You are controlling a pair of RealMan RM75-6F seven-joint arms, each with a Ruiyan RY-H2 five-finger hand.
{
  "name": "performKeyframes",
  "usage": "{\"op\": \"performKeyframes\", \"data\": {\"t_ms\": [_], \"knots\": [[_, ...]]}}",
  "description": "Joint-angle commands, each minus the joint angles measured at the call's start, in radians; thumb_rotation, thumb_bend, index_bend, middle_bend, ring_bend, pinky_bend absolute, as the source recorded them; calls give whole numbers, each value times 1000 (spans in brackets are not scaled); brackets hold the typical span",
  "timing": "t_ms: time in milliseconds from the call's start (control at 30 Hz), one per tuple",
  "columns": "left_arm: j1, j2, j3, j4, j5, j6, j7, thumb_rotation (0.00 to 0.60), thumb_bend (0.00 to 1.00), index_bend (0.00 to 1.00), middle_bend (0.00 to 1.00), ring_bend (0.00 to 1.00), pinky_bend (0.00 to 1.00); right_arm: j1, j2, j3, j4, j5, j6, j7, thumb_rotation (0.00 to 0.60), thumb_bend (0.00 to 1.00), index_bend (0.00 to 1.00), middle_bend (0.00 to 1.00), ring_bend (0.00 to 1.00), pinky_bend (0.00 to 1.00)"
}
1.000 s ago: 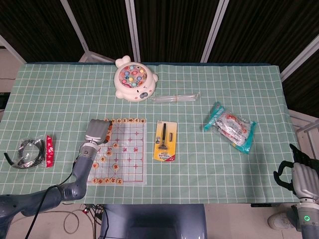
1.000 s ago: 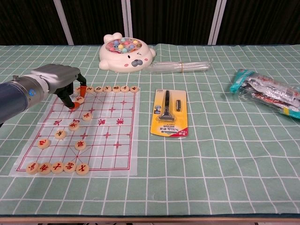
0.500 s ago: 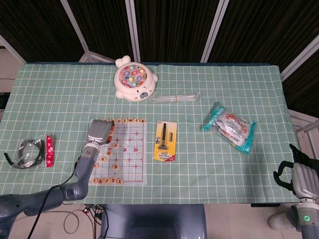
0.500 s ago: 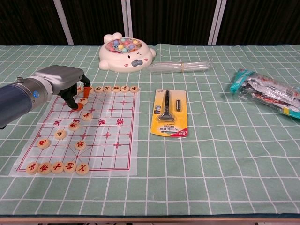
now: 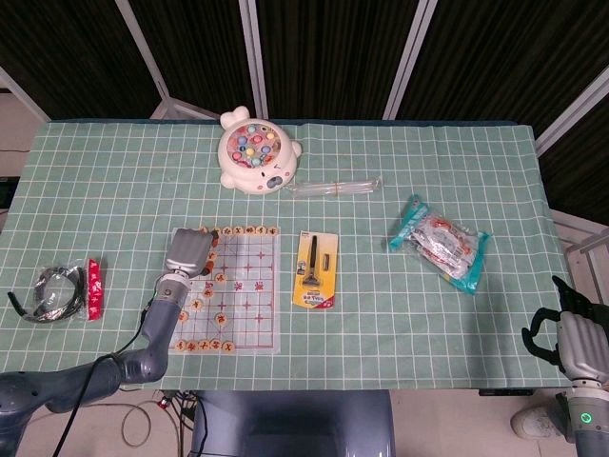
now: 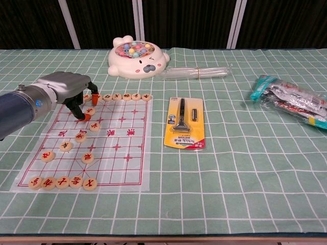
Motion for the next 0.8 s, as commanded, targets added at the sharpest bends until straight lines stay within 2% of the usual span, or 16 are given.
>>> {"op": "performKeyframes", "data": {"t_ms": [33, 333, 467, 567, 633, 700, 800], "knots": [[3, 2, 0, -5, 11, 8, -8, 600, 229, 374, 1000, 1000, 1000, 0, 0, 0, 0, -1, 1, -1, 600, 417, 0, 0, 0, 0], [18, 41, -8, -65, 51, 46, -43, 600, 199, 332, 1000, 987, 1000, -2, 1, -1, 0, -4, 4, 0, 600, 416, 0, 0, 0, 0], [42, 84, -8, -131, 94, 90, -76, 600, 197, 302, 952, 908, 963, -2, 0, -2, 1, -7, 7, -2, 600, 416, 0, 0, 0, 0], [76, 132, 1, -201, 136, 139, -107, 600, 195, 224, 775, 762, 828, -2, -1, -3, 3, -12, 10, -6, 600, 416, 0, 0, 0, 0], [105, 172, 13, -255, 168, 178, -125, 600, 193, 165, 622, 635, 702, -1, -1, -4, 8, -20, 14, -13, 600, 416, 0, 0, 0, 0], [137, 214, 36, -301, 214, 223, -138, 600, 191, 140, 502, 529, 600, 0, -3, -6, 14, -33, 22, -20, 600, 416, 0, 0, 0, 0], [190, 278, 84, -357, 291, 292, -152, 600, 169, 100, 288, 317, 414, -1, -7, -9, 21, -47, 31, -27, 600, 417, 0, 0, 0, 0]]}}
